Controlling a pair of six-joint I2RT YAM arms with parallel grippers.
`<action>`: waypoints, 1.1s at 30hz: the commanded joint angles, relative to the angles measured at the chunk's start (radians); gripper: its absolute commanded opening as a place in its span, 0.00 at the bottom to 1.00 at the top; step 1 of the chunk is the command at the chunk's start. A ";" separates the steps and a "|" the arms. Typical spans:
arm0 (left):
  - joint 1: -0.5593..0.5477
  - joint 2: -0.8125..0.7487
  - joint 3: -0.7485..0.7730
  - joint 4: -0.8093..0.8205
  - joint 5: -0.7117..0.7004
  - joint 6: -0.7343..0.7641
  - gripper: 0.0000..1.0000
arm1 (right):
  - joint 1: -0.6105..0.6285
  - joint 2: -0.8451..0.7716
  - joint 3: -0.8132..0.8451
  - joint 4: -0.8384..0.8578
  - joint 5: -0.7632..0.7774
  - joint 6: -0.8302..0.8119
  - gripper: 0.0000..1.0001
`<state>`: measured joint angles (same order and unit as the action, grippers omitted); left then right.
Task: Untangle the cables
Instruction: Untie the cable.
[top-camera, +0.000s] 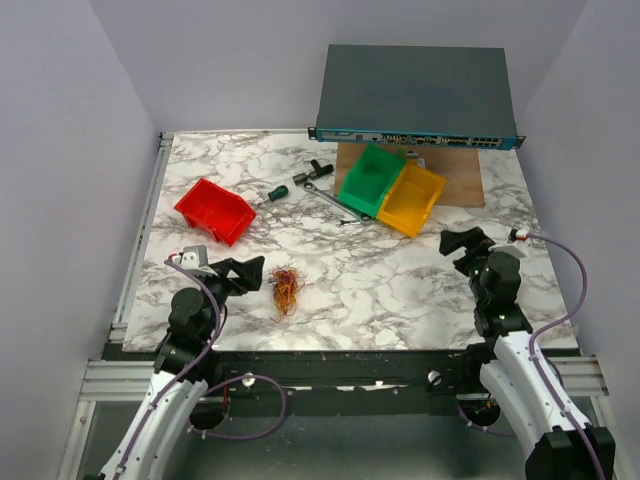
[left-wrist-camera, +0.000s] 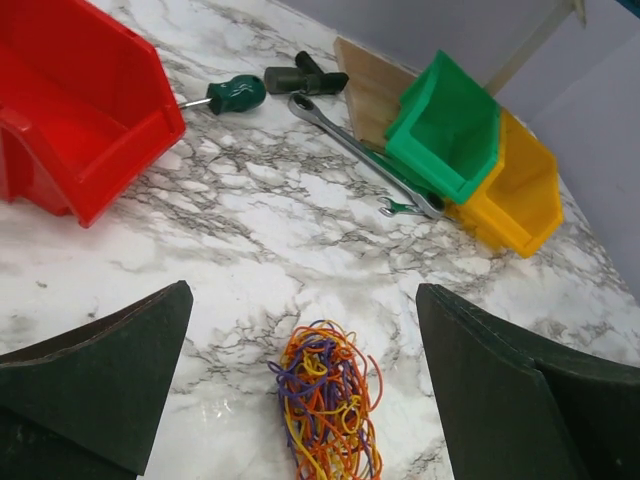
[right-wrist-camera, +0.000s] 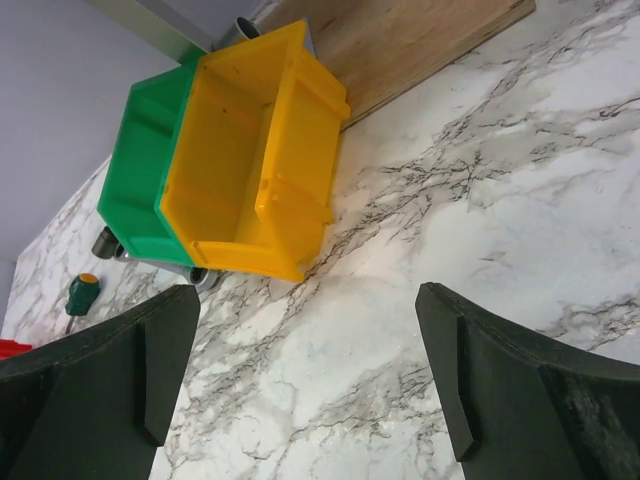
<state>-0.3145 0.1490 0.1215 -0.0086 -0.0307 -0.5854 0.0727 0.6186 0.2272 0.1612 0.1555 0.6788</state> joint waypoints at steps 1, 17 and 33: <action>-0.001 -0.022 0.000 -0.084 -0.092 -0.032 0.99 | -0.001 -0.014 -0.017 -0.021 0.030 -0.013 1.00; -0.008 0.199 0.104 -0.243 0.100 -0.219 0.94 | 0.000 0.051 -0.016 -0.019 0.024 -0.005 1.00; -0.189 0.514 0.231 -0.263 0.100 -0.147 0.70 | 0.000 0.120 -0.004 0.018 -0.027 -0.020 1.00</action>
<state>-0.4877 0.5735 0.3111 -0.3191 0.0078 -0.7868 0.0727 0.7280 0.2134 0.1623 0.1577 0.6788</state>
